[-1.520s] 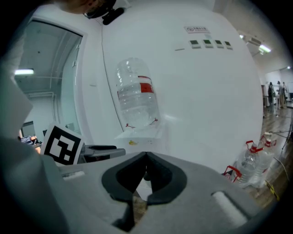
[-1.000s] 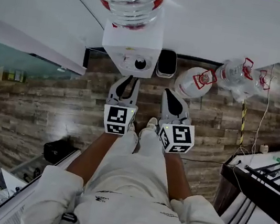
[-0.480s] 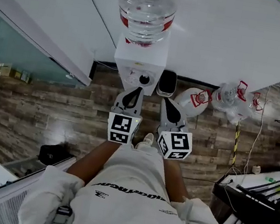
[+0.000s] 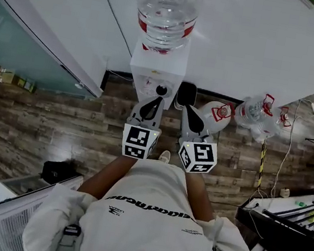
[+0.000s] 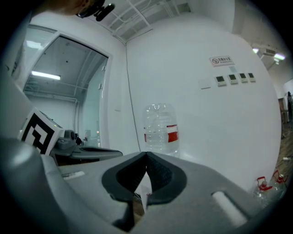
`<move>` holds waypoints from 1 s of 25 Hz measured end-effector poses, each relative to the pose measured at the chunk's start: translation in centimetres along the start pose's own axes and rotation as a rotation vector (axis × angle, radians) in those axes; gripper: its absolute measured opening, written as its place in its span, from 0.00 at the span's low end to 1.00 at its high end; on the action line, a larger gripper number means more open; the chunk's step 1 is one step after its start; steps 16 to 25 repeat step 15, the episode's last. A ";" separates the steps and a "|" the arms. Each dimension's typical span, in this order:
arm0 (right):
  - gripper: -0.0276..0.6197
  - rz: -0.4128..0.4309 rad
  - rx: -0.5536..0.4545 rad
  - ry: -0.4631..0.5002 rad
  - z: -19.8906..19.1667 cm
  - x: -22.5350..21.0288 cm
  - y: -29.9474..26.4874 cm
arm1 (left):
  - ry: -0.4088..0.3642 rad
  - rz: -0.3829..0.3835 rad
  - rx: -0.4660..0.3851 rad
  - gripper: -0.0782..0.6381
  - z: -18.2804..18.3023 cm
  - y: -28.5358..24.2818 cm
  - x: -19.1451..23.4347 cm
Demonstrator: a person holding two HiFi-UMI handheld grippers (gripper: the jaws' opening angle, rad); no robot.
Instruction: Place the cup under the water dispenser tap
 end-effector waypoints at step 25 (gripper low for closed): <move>0.04 0.009 -0.015 0.023 0.5 -0.6 -0.4 | -0.010 0.035 -0.057 0.11 1.4 -0.3 -0.2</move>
Point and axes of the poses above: the fingertips, and each gripper's own axes: y backward along the fingers, x to its left, z out of its top, the point moved 2 cm from there along y, backward along the fingers, and after that the axes turned 2 degrees about -z, right-handed, at the moved point
